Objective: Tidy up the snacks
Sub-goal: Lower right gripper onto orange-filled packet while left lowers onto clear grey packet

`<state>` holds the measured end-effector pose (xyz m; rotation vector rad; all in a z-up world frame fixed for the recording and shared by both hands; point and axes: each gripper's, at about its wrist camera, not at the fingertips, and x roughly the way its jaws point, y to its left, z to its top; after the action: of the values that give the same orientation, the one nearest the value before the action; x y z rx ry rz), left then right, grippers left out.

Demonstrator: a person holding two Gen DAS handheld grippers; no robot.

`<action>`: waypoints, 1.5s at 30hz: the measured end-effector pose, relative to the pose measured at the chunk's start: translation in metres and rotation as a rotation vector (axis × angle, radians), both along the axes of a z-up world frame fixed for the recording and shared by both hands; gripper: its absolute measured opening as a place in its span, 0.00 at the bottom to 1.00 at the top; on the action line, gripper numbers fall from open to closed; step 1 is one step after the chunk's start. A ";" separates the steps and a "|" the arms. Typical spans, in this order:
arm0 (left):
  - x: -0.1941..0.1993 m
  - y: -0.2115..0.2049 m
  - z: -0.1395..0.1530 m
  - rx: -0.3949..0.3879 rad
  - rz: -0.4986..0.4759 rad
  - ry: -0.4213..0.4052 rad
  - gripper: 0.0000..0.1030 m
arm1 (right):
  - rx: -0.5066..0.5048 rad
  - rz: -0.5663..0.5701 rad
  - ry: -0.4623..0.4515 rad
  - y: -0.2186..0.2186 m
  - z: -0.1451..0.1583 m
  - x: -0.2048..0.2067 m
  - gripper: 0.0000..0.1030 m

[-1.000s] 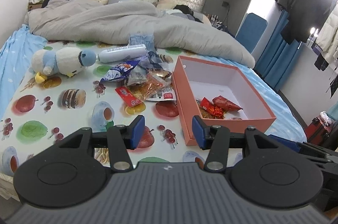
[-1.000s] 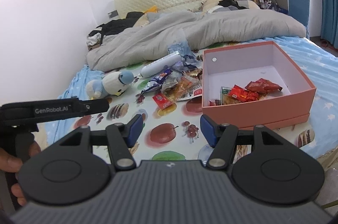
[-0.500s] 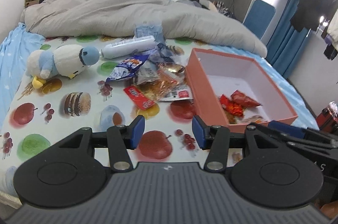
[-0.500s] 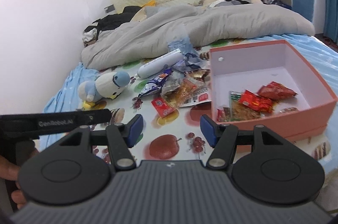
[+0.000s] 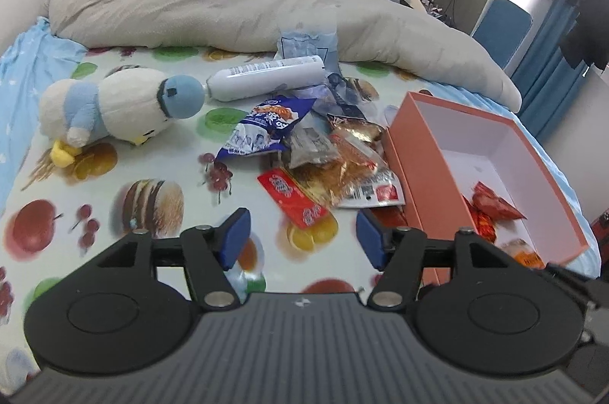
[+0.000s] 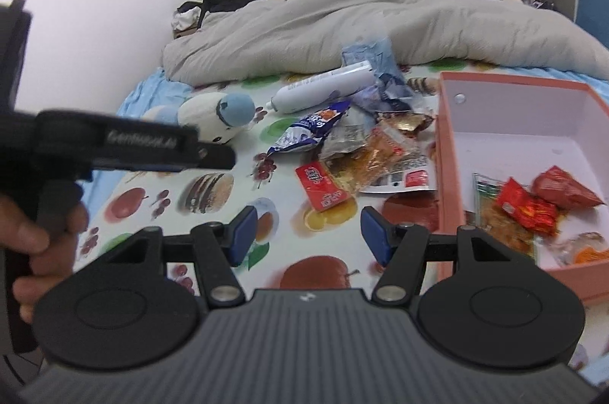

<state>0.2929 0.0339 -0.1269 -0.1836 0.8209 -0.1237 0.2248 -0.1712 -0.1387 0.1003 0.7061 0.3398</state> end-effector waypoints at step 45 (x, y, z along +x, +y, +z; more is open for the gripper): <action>0.251 -0.034 -0.161 -0.163 0.023 0.268 0.50 | 0.195 -0.191 0.074 -0.008 -0.149 0.151 0.05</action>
<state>0.5444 -0.0003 -0.2878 -0.3683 1.0763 -0.1464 0.3758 -0.1792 -0.2880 0.3645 0.7289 0.2221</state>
